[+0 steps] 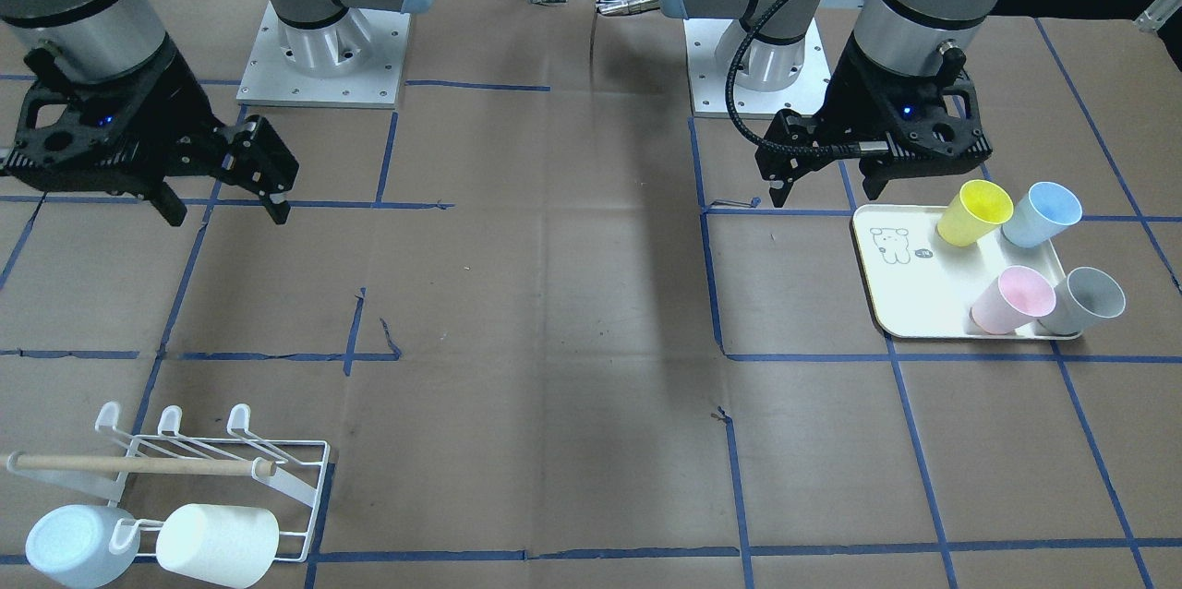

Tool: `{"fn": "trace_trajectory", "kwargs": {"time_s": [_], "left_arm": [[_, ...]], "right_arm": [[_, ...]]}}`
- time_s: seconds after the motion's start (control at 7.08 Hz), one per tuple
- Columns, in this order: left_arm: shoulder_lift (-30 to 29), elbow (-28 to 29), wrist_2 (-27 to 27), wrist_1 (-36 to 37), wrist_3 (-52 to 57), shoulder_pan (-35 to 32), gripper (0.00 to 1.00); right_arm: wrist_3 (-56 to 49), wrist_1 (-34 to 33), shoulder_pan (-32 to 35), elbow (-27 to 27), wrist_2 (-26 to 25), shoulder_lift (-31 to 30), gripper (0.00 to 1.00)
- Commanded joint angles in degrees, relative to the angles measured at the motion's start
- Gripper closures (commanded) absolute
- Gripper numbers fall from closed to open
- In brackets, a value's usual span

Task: Transfer IKEA cup to right arm and place on rack

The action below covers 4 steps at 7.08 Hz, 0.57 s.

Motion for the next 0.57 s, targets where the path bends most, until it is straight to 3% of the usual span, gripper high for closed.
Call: {"fn": "trace_trajectory", "kwargs": {"time_s": [0.0, 0.28, 0.42], "left_arm": [[-0.09, 0.07, 0.0, 0.0, -0.09, 0.02, 0.01], [-0.27, -0.11, 0.09, 0.0, 0.0, -0.07, 0.01], [-0.62, -0.11, 0.09, 0.0, -0.09, -0.07, 0.01]], "right_arm": [[-3.25, 6.93, 1.1, 0.41, -0.23, -4.92, 0.0], [3.2, 9.13, 1.19, 4.08, -1.01, -6.53, 0.0], [8.73, 9.05, 2.84, 5.24, -6.15, -6.44, 0.0]]}}
